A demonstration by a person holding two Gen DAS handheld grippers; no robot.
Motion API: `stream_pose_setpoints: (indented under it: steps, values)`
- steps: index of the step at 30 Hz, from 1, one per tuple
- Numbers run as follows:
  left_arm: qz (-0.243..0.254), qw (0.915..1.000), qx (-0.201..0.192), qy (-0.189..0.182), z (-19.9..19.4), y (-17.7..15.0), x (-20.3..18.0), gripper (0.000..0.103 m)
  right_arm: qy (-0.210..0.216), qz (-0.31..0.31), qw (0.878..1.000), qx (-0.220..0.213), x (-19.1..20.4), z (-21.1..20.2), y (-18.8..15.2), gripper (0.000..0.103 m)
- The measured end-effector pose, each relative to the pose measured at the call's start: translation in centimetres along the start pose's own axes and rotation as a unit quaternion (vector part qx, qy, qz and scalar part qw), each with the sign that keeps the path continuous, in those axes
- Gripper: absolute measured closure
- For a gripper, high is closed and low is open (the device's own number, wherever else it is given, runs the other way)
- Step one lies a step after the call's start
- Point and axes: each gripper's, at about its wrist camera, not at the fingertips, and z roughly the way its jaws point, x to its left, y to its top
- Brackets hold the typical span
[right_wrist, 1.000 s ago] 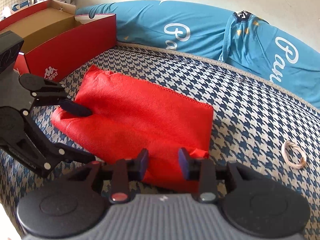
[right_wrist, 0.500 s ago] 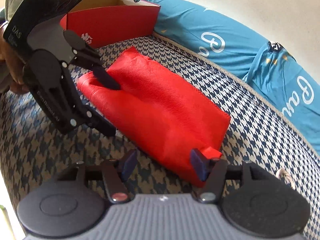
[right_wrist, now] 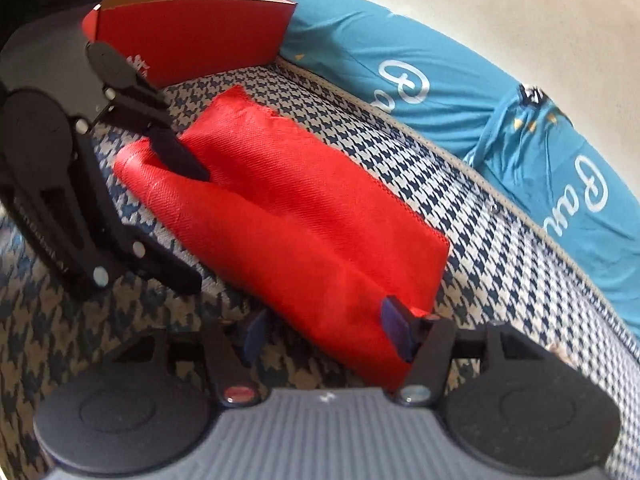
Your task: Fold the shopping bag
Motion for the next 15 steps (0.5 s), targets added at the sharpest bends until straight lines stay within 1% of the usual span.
stream_pose_setpoints:
  steps: [2,5,7,11,15]
  values:
    - [-0.004,1.0000,0.001,-0.005,0.0,0.1,0.2,0.023,0.005,0.025,1.000,0.007,-0.5,0.0,0.3,0.048]
    - [-0.018,0.9997,0.003,-0.016,-0.1,0.4,0.7,0.023,0.020,0.086,0.996,0.015,-1.7,-0.1,0.5,0.049]
    - [-0.019,0.9996,0.005,-0.020,-0.2,0.5,0.8,0.023,0.025,0.105,0.994,0.021,-1.9,-0.2,0.5,0.050]
    - [0.003,0.9995,0.017,-0.025,-0.2,0.5,0.5,0.023,0.034,0.139,0.989,0.035,-2.3,-0.6,0.5,0.050]
    - [0.011,0.9990,0.027,-0.033,-0.6,0.3,0.1,0.023,0.043,0.173,0.983,0.049,-2.7,-1.0,0.5,0.050]
